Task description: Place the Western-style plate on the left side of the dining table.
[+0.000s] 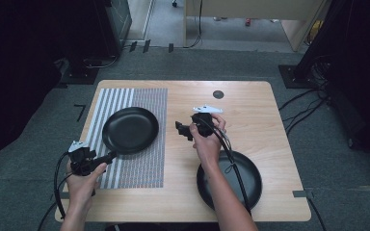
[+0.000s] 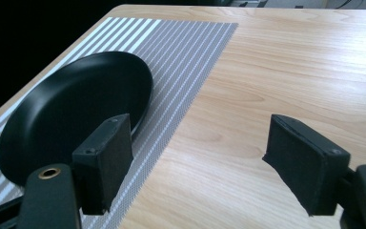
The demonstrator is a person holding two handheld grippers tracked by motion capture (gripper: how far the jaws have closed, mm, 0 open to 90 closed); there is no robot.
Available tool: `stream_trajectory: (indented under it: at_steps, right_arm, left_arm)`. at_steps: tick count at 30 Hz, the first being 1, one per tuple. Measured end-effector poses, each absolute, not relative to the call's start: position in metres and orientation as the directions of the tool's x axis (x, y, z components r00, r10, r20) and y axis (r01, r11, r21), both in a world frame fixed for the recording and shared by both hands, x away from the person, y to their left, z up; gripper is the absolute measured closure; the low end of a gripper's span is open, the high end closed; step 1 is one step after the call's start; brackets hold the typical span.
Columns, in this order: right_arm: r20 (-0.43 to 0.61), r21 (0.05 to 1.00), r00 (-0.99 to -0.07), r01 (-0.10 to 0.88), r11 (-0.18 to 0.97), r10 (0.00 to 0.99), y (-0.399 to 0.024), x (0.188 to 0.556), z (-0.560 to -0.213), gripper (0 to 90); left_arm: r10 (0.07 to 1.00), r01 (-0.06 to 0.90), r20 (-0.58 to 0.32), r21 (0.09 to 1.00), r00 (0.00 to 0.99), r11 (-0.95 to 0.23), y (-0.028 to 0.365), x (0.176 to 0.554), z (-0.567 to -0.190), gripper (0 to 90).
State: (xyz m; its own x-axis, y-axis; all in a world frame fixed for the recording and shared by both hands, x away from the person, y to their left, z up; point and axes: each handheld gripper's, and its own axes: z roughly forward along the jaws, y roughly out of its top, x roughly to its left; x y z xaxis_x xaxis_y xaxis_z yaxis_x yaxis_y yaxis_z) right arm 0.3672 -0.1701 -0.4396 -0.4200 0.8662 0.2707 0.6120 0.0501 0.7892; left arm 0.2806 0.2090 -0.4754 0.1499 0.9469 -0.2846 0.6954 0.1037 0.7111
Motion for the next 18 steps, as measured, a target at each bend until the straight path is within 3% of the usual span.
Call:
stream_trajectory:
  at_steps: [18]
  right_arm:
    - [0.241,0.804,-0.375,0.594,0.033,0.895,-0.224,0.335,-0.444,24.4]
  left_arm:
    - [0.958,0.699,-0.251,0.710,0.142,0.083,0.211,0.258,-0.490,10.1]
